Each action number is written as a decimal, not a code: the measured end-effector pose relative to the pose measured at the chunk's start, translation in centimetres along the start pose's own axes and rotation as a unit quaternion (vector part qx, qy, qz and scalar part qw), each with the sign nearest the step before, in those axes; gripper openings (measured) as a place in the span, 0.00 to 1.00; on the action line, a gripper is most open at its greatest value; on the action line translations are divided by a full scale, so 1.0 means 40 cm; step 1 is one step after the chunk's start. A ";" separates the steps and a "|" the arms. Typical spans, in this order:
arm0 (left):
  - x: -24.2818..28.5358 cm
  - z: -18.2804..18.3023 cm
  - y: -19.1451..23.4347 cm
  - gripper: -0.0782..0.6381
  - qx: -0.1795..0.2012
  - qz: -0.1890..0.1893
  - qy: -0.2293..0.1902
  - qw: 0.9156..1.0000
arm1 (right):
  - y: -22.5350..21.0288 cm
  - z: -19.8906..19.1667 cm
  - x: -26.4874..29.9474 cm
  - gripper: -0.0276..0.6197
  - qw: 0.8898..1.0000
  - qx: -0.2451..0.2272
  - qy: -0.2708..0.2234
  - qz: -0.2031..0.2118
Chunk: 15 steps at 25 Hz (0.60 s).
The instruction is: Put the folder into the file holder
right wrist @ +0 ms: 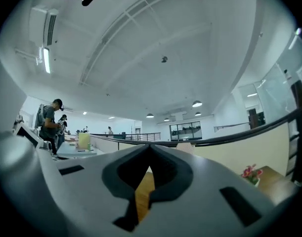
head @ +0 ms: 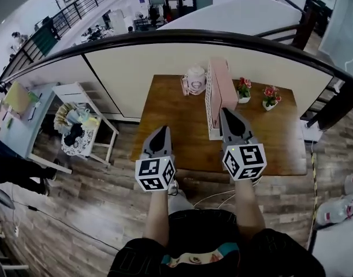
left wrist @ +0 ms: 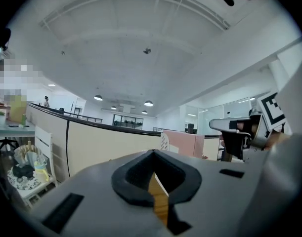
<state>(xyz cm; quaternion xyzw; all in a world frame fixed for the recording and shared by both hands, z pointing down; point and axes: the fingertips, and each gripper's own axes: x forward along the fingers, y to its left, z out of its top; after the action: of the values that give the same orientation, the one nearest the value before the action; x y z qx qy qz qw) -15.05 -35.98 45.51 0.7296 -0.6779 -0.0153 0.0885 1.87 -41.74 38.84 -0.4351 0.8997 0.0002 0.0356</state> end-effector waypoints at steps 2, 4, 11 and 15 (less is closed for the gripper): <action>-0.027 0.007 0.000 0.10 -0.001 0.007 -0.007 1.000 | 0.025 -0.027 -0.008 0.05 1.000 0.013 0.018 0.016; -0.042 0.013 0.002 0.10 0.000 0.011 -0.013 1.000 | 0.040 -0.054 -0.009 0.05 0.999 0.018 0.037 0.022; -0.058 0.004 0.016 0.10 -0.008 0.015 -0.012 1.000 | 0.029 -0.111 -0.013 0.05 0.997 0.007 0.078 -0.001; -0.060 -0.008 0.016 0.10 -0.009 0.012 -0.006 1.000 | 0.042 -0.105 -0.015 0.05 0.997 0.003 0.077 -0.002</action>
<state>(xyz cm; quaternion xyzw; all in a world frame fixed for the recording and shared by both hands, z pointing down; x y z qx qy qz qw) -15.83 -33.59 45.69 0.7204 -0.6870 -0.0245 0.0917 0.66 -40.35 43.02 -0.4358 0.8987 -0.0364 -0.0327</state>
